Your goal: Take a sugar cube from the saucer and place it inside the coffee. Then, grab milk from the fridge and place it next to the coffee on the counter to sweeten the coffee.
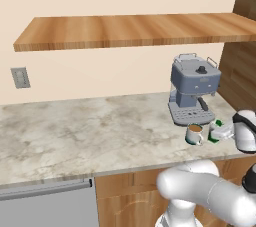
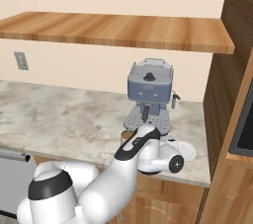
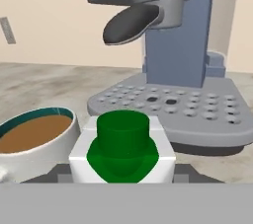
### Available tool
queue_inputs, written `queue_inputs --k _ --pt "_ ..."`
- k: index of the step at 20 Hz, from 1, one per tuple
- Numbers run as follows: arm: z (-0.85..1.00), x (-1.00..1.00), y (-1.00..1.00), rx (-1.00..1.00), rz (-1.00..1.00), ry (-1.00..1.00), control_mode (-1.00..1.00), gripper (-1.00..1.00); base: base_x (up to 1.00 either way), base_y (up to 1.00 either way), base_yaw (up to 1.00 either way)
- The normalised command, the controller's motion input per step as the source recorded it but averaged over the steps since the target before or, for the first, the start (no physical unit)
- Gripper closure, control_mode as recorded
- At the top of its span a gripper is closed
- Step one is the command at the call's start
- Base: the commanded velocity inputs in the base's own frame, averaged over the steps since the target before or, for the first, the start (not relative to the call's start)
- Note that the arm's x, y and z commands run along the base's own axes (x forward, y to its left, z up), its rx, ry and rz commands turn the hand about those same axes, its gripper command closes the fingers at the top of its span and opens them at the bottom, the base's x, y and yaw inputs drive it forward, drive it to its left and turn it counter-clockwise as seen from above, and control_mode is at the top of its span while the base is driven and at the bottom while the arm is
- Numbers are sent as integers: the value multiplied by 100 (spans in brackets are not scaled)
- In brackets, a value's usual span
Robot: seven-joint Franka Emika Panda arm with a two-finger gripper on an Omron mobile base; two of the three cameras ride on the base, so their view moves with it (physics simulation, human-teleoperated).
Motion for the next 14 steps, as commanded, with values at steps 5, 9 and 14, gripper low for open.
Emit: queue_inputs --k 5,9,14 --pt "-30 18 -13 0 4 0 -100 100 0 0 0" --pt "-29 20 -18 0 6 0 -100 100 0 0 0" --pt "-38 2 -4 0 5 -6 -100 -100 0 0 0"
